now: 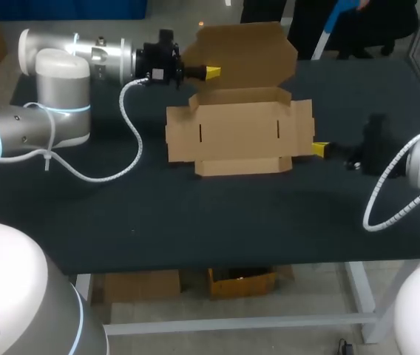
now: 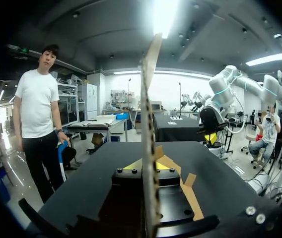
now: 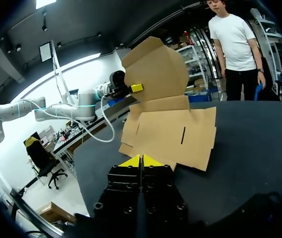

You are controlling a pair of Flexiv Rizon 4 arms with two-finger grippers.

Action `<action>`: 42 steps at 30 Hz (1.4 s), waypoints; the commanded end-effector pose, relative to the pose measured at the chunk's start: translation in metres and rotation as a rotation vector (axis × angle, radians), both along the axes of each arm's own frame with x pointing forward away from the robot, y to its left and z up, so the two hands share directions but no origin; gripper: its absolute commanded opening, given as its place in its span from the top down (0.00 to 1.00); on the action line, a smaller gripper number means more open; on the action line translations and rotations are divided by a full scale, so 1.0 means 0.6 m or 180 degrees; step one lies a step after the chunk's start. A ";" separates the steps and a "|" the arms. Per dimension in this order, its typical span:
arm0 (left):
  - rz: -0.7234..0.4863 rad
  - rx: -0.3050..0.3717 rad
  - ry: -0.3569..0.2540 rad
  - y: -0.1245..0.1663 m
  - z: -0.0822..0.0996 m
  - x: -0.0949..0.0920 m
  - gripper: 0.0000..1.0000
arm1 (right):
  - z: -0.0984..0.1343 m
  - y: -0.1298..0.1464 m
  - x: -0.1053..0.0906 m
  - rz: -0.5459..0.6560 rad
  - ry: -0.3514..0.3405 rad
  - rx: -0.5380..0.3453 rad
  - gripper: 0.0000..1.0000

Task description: Assemble the packaging by folding the flat box into shape, placing the metal phone stand inside, and closing the box properly

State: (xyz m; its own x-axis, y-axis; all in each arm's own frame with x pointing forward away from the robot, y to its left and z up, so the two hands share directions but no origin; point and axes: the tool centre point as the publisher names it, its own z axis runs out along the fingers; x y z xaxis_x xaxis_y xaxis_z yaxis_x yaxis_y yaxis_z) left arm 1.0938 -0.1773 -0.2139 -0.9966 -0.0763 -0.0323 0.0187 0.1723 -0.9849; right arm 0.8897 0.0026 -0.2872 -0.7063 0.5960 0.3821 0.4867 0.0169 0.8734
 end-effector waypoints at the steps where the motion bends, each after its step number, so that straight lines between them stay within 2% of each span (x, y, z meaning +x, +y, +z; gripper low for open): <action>1: 0.0010 0.0009 -0.0017 -0.002 0.004 -0.003 1.00 | -0.003 0.015 -0.011 -0.0160 -0.0057 -0.0148 1.00; 7: 0.0010 0.0024 -0.0044 -0.004 0.004 -0.005 1.00 | -0.012 0.024 -0.024 -0.0199 -0.0072 -0.0146 1.00; 27: -0.0014 0.0047 -0.0155 -0.005 0.014 -0.022 1.00 | -0.012 0.024 -0.024 -0.0199 -0.0072 -0.0146 1.00; 36: -0.0041 0.0051 -0.0173 -0.010 0.016 -0.027 1.00 | -0.038 0.069 -0.038 -0.0079 -0.0232 -0.0319 1.00; 42: -0.0063 0.0050 -0.0185 -0.013 0.017 -0.027 1.00 | -0.056 0.083 -0.047 -0.0061 -0.0289 -0.0345 1.00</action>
State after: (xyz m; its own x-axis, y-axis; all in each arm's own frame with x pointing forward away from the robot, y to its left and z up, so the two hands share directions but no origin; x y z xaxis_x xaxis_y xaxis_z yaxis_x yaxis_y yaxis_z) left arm 1.0778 -0.1846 -0.2038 -0.9943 -0.0570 -0.0900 0.0779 0.1876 -0.9791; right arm 0.8613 0.0458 -0.3126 -0.7275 0.6366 0.2561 0.4185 0.1158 0.9008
